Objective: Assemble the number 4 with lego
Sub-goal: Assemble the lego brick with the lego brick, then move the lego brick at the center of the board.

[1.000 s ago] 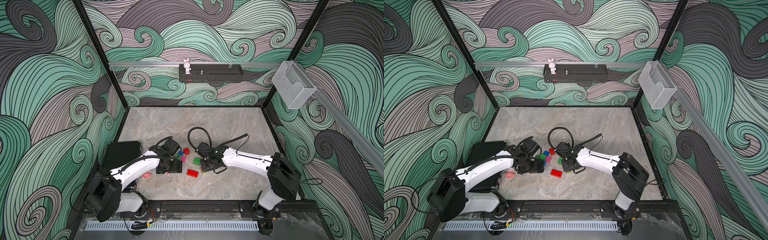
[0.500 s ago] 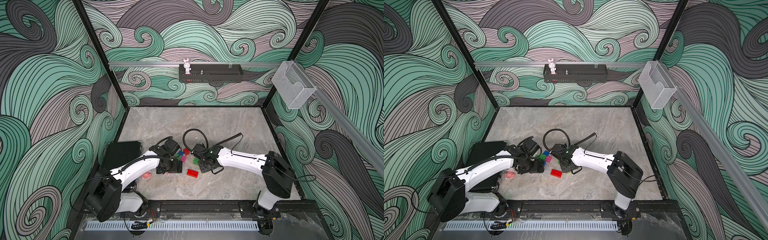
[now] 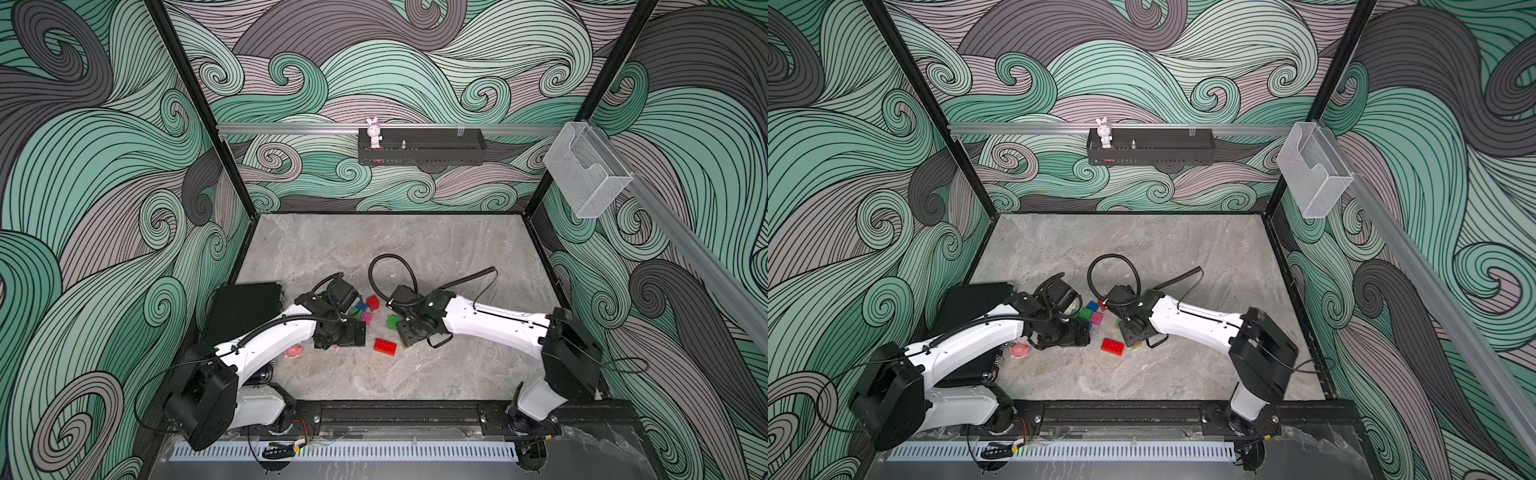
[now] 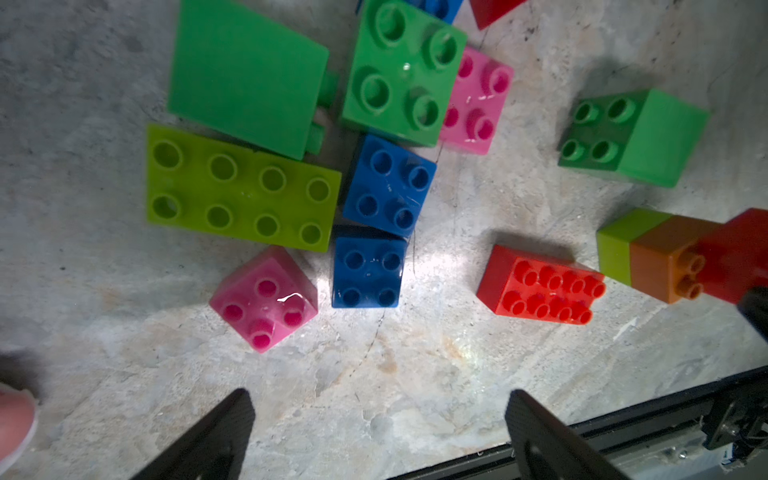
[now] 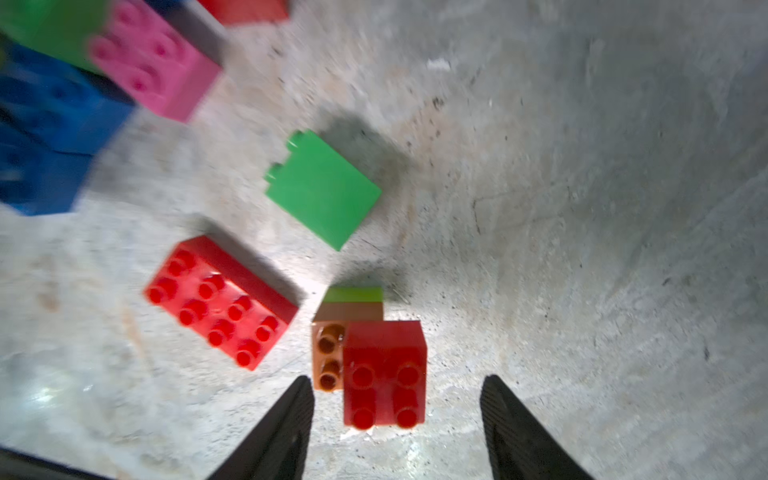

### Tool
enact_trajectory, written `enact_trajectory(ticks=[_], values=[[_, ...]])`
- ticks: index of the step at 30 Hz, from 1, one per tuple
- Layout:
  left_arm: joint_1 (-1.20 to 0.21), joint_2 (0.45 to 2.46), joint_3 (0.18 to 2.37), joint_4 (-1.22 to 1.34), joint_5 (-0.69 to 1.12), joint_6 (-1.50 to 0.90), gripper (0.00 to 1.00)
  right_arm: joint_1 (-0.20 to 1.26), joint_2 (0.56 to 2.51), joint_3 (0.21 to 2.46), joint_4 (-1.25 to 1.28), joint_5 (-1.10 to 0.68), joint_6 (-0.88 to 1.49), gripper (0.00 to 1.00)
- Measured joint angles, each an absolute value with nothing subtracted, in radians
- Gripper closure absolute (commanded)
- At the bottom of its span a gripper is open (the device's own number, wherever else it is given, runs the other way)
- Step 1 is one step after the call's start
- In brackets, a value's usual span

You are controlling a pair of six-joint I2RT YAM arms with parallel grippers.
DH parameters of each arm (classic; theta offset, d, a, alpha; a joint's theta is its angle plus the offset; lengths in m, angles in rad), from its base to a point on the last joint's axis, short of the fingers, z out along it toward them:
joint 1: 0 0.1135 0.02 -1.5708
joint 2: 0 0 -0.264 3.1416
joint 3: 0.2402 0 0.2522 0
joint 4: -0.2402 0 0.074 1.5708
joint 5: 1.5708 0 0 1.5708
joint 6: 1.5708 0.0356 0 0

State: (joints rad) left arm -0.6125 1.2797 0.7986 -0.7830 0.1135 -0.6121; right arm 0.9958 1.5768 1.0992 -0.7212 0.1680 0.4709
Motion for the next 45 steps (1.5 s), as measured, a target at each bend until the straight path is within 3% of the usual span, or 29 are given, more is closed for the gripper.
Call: enact_trajectory(ticks=[6, 13, 18, 26, 39, 45], values=[[-0.493, 1.182, 0.794, -0.790, 0.098, -0.652, 0.01, 0.997, 1.384, 0.896, -0.505, -0.048, 0.204, 0.28], [-0.368, 1.029, 0.734, -0.804, 0.128, -0.689, 0.01, 1.058, 1.528, 0.908, -0.448, -0.210, -0.169, 0.30], [-0.333, 1.002, 0.728, -0.817, 0.146, -0.709, 0.01, 1.086, 1.675, 0.968, -0.446, -0.155, -0.357, 0.31], [-0.289, 1.007, 0.715, -0.823, 0.154, -0.716, 0.01, 1.096, 1.813, 1.129, -0.486, -0.081, -0.553, 0.42], [-0.258, 1.046, 0.708, -0.800, 0.259, -0.688, 0.02, 1.089, 1.864, 1.181, -0.455, -0.006, -0.675, 0.51], [-0.260, 1.097, 0.672, -0.751, 0.370, -0.688, 0.13, 1.071, 1.865, 1.151, -0.334, 0.069, -0.696, 0.56]])
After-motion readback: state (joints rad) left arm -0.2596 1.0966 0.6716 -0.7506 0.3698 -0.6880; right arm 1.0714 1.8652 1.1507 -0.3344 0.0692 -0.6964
